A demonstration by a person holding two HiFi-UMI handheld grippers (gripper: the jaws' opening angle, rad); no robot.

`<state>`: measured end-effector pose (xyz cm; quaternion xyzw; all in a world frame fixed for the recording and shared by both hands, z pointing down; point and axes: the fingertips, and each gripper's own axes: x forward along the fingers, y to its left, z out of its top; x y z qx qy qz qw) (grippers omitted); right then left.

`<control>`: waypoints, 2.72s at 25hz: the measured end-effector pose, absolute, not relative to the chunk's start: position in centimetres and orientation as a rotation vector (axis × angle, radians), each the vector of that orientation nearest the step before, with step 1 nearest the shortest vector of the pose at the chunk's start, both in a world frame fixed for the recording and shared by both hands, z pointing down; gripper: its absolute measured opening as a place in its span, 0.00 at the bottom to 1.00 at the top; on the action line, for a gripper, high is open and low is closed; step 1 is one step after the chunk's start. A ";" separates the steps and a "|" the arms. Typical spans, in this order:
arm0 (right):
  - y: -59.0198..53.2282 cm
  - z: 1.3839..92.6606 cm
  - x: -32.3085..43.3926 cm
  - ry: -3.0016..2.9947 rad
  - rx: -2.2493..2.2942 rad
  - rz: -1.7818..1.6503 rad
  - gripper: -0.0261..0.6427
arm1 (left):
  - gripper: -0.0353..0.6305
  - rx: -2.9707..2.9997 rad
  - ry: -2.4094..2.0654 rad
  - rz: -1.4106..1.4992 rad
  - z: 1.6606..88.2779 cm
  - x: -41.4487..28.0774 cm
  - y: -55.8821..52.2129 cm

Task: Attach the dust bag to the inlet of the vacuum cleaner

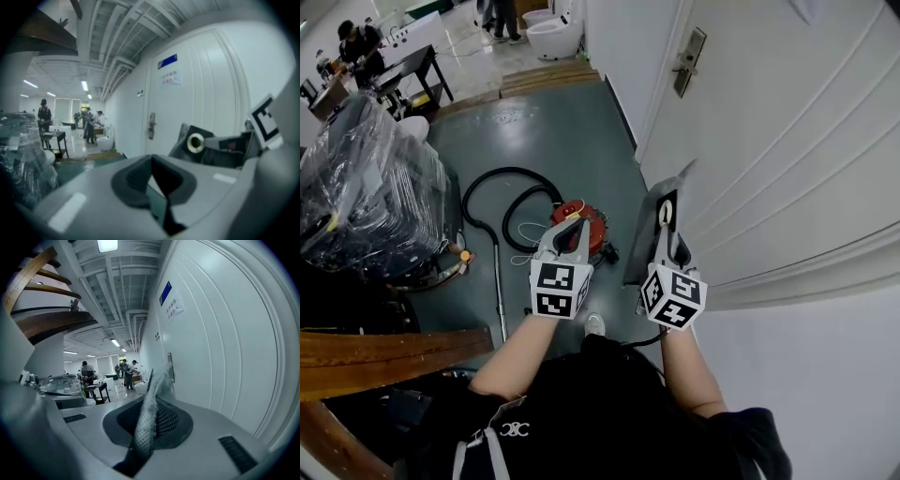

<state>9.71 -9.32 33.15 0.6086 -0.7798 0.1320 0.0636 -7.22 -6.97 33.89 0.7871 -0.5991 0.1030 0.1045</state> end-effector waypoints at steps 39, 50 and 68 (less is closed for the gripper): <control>-13.8 52.9 14.3 -1.832 2.135 0.706 0.07 | 0.05 2.350 -1.395 0.570 52.6 -5.2 -19.1; -12.3 72.6 14.1 -1.679 2.078 0.844 0.07 | 0.05 2.316 -1.300 0.747 71.9 -5.2 -19.1; -10.5 92.6 8.5 -1.498 1.988 1.050 0.07 | 0.05 2.350 -1.211 1.044 84.4 -10.2 -19.6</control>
